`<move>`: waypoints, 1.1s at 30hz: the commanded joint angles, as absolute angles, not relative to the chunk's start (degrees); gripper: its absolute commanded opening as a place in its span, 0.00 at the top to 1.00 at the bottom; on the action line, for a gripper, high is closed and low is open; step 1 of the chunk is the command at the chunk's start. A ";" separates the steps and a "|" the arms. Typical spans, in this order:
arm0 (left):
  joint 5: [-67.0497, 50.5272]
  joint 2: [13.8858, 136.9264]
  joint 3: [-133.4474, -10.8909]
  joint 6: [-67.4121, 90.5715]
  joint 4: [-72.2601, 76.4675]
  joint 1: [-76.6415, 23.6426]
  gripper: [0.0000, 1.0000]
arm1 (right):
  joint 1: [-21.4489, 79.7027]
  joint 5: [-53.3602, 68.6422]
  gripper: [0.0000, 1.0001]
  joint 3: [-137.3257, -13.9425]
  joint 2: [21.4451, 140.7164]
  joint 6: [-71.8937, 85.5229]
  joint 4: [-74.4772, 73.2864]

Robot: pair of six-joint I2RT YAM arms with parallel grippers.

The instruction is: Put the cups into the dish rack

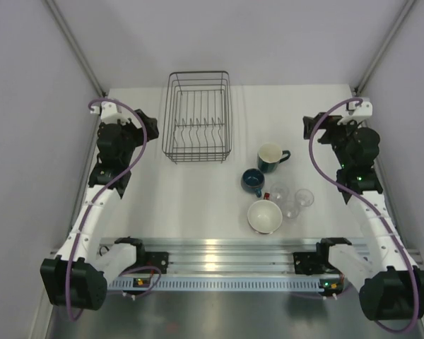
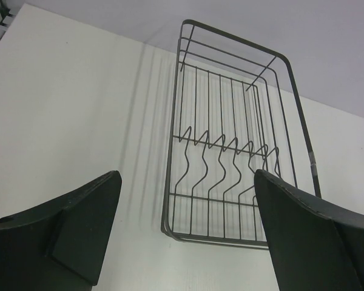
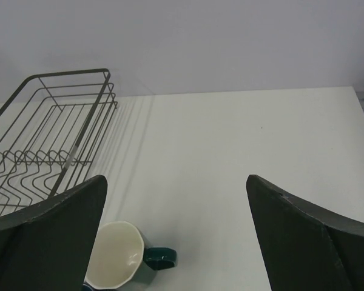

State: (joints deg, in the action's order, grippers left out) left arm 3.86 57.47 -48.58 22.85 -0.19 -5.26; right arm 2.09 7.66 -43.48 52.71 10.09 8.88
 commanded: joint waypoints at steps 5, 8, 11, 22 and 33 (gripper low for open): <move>2.46 56.86 -48.16 22.24 2.11 -5.27 0.04 | 2.37 8.79 0.01 -43.85 54.05 8.44 7.39; 2.29 56.95 -48.08 22.06 2.11 -5.27 0.03 | 2.99 9.84 0.05 -46.04 56.85 8.00 4.85; 1.94 57.22 -47.90 22.06 2.11 -5.27 0.03 | 4.74 9.14 0.15 -49.55 61.06 7.82 0.01; 1.14 57.74 -47.29 21.36 2.11 -5.36 0.03 | 16.07 4.05 0.32 -52.38 69.34 10.98 -9.75; 0.97 58.36 -47.02 20.83 2.11 -5.36 0.03 | 20.21 0.26 0.48 -53.26 72.95 14.06 -14.94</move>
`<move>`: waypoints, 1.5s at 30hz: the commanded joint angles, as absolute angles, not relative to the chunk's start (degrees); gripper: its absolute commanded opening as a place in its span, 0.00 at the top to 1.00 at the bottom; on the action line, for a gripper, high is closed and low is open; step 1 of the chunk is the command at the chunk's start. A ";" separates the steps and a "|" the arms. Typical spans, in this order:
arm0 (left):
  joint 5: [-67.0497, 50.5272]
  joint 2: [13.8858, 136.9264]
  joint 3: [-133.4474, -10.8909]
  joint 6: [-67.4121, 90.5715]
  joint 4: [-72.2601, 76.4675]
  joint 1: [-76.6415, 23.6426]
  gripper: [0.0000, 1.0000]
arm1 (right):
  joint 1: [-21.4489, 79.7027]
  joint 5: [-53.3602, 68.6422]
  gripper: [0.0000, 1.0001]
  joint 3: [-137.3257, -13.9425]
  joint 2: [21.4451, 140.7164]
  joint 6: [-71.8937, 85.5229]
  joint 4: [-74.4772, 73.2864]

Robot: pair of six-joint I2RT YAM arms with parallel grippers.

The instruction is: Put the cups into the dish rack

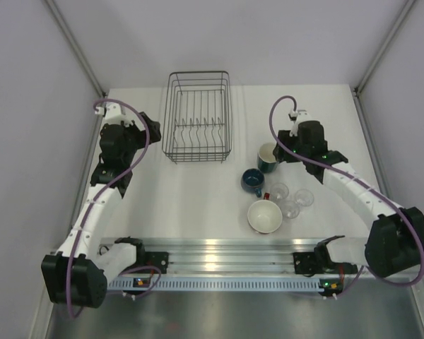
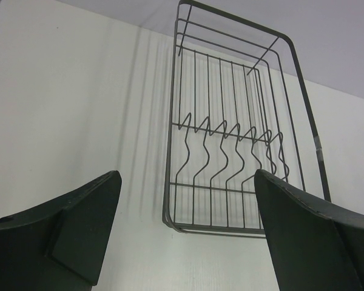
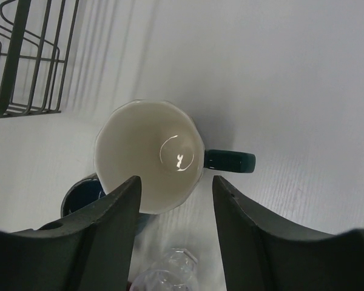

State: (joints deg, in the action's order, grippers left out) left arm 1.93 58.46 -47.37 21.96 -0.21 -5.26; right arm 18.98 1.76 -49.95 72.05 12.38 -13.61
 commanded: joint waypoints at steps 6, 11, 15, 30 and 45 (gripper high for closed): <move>1.05 58.27 -46.85 20.30 2.11 -5.36 0.03 | 21.27 -3.60 0.54 -55.02 75.58 16.61 -17.22; 0.97 58.36 -46.76 20.13 2.11 -5.36 0.03 | 21.97 -5.10 0.55 -55.72 77.34 17.58 -18.19; 1.05 58.18 -46.58 19.78 2.11 -5.36 0.03 | 22.32 -5.89 0.55 -55.72 78.13 18.63 -18.72; 1.23 58.36 -46.58 18.63 2.11 -5.36 0.03 | 23.38 -7.38 0.66 -58.36 84.28 19.69 -19.86; 0.97 58.27 -46.76 18.46 2.11 -5.36 0.02 | 23.56 -10.19 1.00 -58.80 87.37 19.60 -19.95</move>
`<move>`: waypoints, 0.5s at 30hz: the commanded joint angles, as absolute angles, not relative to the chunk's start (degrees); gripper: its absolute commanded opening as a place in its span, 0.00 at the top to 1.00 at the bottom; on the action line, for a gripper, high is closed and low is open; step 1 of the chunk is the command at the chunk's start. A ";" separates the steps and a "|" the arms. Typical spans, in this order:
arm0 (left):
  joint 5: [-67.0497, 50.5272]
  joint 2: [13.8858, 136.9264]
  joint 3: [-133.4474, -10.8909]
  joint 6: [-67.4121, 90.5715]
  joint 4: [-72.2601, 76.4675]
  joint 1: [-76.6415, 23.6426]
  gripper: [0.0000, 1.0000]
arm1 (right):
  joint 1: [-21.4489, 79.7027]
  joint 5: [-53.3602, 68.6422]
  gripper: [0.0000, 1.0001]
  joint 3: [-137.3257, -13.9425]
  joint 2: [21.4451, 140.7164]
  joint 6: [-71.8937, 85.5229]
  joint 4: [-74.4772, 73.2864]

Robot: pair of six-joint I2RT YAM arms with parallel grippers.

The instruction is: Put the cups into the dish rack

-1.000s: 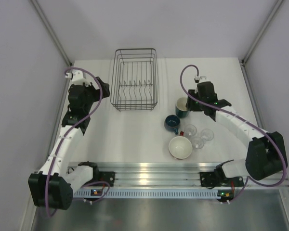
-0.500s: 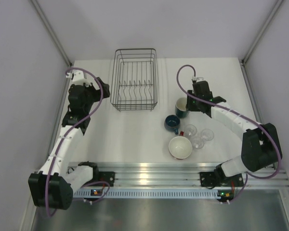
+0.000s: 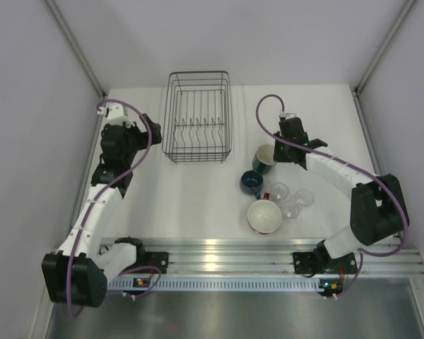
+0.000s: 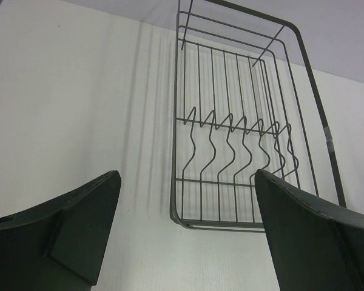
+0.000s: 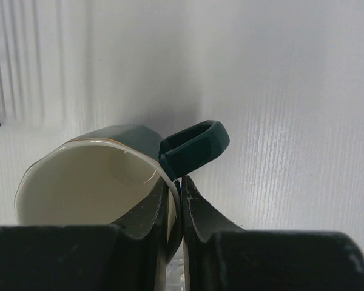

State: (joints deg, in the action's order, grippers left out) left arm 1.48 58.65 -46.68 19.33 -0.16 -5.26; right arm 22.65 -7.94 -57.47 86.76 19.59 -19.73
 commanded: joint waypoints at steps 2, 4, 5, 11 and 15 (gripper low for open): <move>1.05 58.18 -46.84 18.54 2.11 -5.27 0.02 | 23.64 -10.81 1.00 -58.54 86.67 19.69 -19.69; 0.97 58.27 -47.11 18.63 2.11 -5.36 0.03 | 23.56 -12.12 1.00 -58.45 86.14 19.43 -19.42; 0.88 58.27 -47.28 18.89 2.11 -5.36 0.03 | 23.64 -12.56 1.00 -58.62 85.61 19.25 -19.42; -1.65 60.64 -50.27 21.70 0.88 -5.36 0.03 | 23.55 -15.12 1.00 -58.89 82.10 16.88 -17.15; -5.97 62.31 -52.29 24.95 0.88 -5.36 0.04 | 23.64 -13.01 1.00 -58.45 78.84 14.16 -11.18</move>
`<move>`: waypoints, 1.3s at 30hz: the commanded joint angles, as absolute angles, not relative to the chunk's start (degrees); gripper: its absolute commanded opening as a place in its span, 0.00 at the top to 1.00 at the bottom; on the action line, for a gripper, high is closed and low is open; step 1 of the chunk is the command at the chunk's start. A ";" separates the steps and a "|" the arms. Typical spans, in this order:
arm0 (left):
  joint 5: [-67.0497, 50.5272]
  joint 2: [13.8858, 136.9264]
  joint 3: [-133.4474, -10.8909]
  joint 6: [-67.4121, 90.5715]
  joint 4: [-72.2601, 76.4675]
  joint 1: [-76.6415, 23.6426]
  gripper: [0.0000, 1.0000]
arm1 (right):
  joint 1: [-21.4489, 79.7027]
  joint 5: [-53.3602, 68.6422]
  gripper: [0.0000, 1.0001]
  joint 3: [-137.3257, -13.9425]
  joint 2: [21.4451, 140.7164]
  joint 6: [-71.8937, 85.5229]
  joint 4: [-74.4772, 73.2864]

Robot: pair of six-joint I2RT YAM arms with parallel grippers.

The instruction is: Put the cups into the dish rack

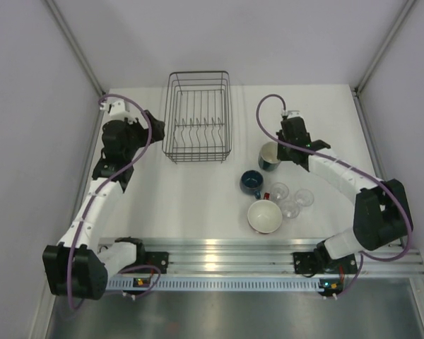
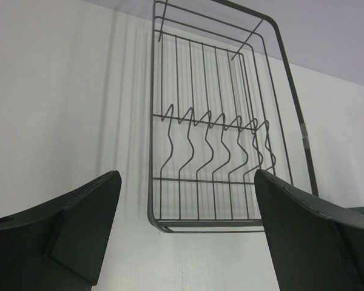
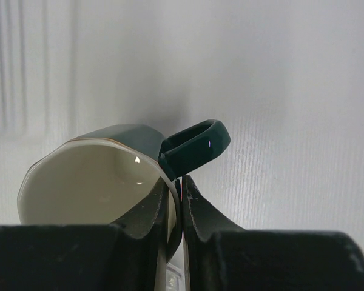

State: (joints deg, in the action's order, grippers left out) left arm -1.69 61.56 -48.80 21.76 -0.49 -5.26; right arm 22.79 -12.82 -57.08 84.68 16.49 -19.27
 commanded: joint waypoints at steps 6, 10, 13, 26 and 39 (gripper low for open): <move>-16.25 64.77 -57.21 33.13 1.49 -5.36 0.04 | 23.55 -12.22 1.00 -61.52 75.94 11.25 -6.17; -21.09 66.09 -59.59 37.70 3.16 -5.36 0.03 | 23.55 -10.20 1.00 -62.84 75.32 10.20 -2.74; -24.42 66.97 -60.03 43.66 6.15 -5.36 0.02 | 23.64 -8.09 1.00 -63.81 75.24 9.67 0.77; -31.99 79.27 -63.89 72.23 17.73 -9.84 0.01 | 24.87 -2.02 1.00 -53.27 70.05 10.55 36.19; -24.53 88.59 -63.11 96.14 37.61 -20.30 0.01 | 31.90 -4.92 1.00 -50.10 75.41 9.76 58.80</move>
